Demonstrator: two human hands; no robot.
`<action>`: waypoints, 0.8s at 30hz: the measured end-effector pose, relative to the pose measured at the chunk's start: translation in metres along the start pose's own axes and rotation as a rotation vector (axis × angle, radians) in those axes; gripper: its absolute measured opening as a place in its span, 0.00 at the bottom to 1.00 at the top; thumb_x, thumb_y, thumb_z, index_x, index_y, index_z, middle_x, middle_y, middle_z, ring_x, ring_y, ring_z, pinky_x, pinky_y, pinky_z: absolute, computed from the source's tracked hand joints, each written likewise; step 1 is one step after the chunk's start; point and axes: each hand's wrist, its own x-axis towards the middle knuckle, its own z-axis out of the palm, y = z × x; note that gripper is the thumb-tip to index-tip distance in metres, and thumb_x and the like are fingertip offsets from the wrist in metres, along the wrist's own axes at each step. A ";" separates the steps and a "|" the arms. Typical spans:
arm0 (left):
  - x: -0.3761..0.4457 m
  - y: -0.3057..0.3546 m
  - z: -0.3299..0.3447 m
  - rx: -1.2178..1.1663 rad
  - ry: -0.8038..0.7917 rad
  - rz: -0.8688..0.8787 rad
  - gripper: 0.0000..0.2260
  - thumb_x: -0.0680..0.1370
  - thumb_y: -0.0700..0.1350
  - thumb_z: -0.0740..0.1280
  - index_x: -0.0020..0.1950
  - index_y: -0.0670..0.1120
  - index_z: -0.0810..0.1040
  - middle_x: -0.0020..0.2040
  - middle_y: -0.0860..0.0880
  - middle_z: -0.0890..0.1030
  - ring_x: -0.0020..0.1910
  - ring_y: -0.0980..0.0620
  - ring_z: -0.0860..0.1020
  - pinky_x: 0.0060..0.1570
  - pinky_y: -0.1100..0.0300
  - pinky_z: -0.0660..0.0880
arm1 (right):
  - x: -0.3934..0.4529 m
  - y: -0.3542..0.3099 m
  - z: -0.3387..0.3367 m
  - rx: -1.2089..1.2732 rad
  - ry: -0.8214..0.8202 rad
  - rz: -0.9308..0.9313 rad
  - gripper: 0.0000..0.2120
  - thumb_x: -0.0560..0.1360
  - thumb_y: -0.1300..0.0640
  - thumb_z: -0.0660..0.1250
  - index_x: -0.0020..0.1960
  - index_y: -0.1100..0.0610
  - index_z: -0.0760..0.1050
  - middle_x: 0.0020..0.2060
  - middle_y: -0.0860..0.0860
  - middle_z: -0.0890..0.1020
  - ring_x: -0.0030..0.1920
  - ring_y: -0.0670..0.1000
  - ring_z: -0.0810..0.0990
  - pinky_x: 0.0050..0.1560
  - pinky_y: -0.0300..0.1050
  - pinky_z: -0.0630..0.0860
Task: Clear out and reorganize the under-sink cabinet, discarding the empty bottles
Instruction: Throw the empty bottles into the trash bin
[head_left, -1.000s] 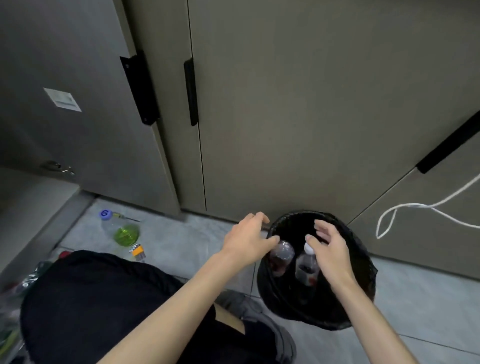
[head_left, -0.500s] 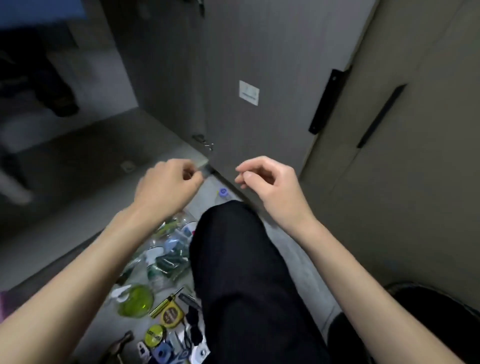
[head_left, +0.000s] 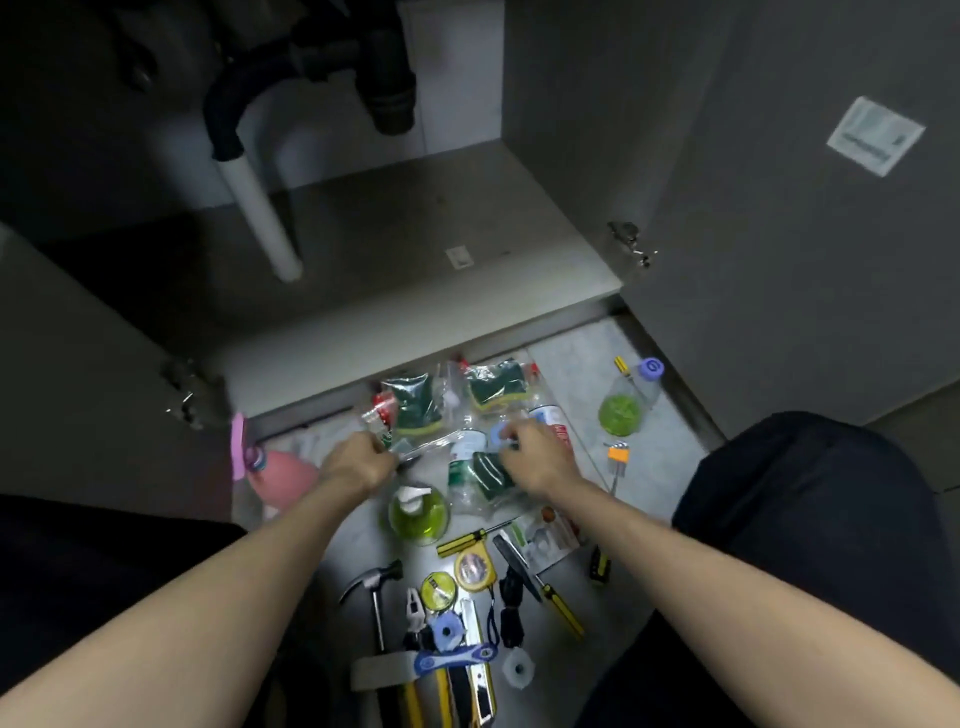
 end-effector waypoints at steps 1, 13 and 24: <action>0.005 -0.012 0.009 0.035 -0.008 -0.018 0.11 0.77 0.49 0.66 0.55 0.44 0.78 0.55 0.40 0.81 0.54 0.40 0.80 0.53 0.53 0.78 | 0.001 0.015 0.008 -0.012 0.066 0.053 0.11 0.78 0.59 0.63 0.58 0.55 0.80 0.56 0.54 0.81 0.57 0.56 0.78 0.53 0.47 0.76; 0.069 -0.061 0.059 0.158 0.032 0.029 0.29 0.72 0.49 0.74 0.69 0.45 0.69 0.66 0.41 0.71 0.64 0.38 0.71 0.61 0.46 0.72 | 0.016 0.101 0.034 0.240 0.101 0.360 0.05 0.74 0.52 0.69 0.46 0.52 0.75 0.45 0.53 0.82 0.42 0.52 0.82 0.43 0.48 0.80; 0.075 -0.070 0.071 0.180 0.024 -0.049 0.23 0.74 0.54 0.71 0.63 0.43 0.72 0.60 0.39 0.75 0.60 0.38 0.74 0.57 0.48 0.73 | 0.034 0.117 0.037 0.286 0.022 0.381 0.19 0.65 0.46 0.71 0.52 0.54 0.78 0.43 0.51 0.84 0.43 0.52 0.84 0.46 0.55 0.83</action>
